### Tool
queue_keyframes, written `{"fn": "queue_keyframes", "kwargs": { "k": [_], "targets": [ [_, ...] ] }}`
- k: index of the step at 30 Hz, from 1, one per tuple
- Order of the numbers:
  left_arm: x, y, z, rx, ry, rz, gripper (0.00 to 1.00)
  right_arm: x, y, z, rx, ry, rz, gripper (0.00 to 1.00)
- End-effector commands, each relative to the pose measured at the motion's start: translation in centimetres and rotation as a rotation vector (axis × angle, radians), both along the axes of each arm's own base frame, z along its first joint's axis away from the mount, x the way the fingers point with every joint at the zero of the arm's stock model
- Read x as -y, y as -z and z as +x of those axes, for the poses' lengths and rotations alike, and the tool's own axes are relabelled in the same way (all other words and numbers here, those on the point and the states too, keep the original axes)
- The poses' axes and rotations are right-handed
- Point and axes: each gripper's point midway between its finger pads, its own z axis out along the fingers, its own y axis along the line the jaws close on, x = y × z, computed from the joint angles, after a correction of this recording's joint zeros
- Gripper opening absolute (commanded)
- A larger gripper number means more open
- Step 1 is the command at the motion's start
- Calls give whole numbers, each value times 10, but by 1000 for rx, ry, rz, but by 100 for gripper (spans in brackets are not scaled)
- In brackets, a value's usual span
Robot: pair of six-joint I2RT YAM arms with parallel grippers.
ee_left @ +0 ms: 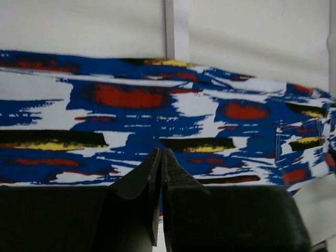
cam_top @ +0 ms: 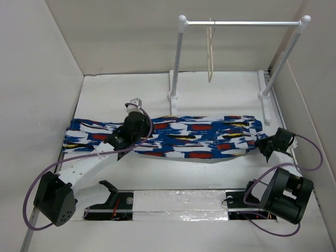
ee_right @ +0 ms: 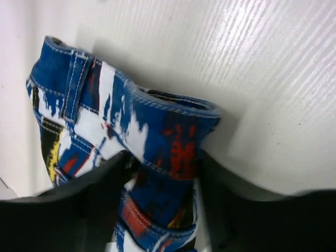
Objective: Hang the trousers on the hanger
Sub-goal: Fold the trousers at the center of the board.
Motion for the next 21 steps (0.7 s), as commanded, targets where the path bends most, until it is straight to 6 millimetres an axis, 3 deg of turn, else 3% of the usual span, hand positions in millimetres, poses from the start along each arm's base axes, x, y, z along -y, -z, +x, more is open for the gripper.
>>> {"fn": "queue_keyframes", "kwargs": {
  "k": [1, 3, 4, 6, 7, 8, 10, 11, 13, 14, 15, 17, 18, 21],
  "targets": [
    [5, 6, -10, 75, -8, -11, 0, 14, -31, 26, 125, -11, -61, 24],
    [11, 18, -22, 69, 21, 11, 0, 14, -39, 28, 151, -17, -77, 7],
    [9, 34, -29, 46, 28, 34, 0, 11, -55, 27, 202, -31, -98, 0],
    [8, 45, -34, 47, 25, 37, 0, 1, -81, 26, 287, -74, -120, 0],
    [7, 61, -42, 24, 38, 56, 0, -11, -96, 24, 338, -127, -119, 0],
    [5, 66, -43, 19, 31, 64, 0, -23, -134, 20, 454, -170, -177, 0],
    [10, 77, -51, 9, 51, 86, 0, -56, -160, 10, 522, -284, -199, 0],
    [11, 78, -53, 14, 45, 99, 0, -68, -195, 1, 598, -327, -272, 0],
    [26, 78, -60, 18, 90, 109, 0, -96, -206, -9, 602, -437, -290, 0],
    [28, 78, -60, 22, 85, 120, 0, -104, -228, -13, 640, -467, -310, 0],
    [35, 82, -63, 15, 103, 135, 0, -120, -233, -18, 647, -528, -297, 0],
    [43, 90, -67, -10, 123, 147, 0, -133, -247, -21, 670, -585, -304, 0],
    [48, 98, -71, -29, 138, 161, 0, -138, -267, -25, 704, -606, -316, 0],
    [74, 108, -89, -38, 190, 155, 0, -148, -290, -31, 737, -656, -336, 0]
  ]
}}
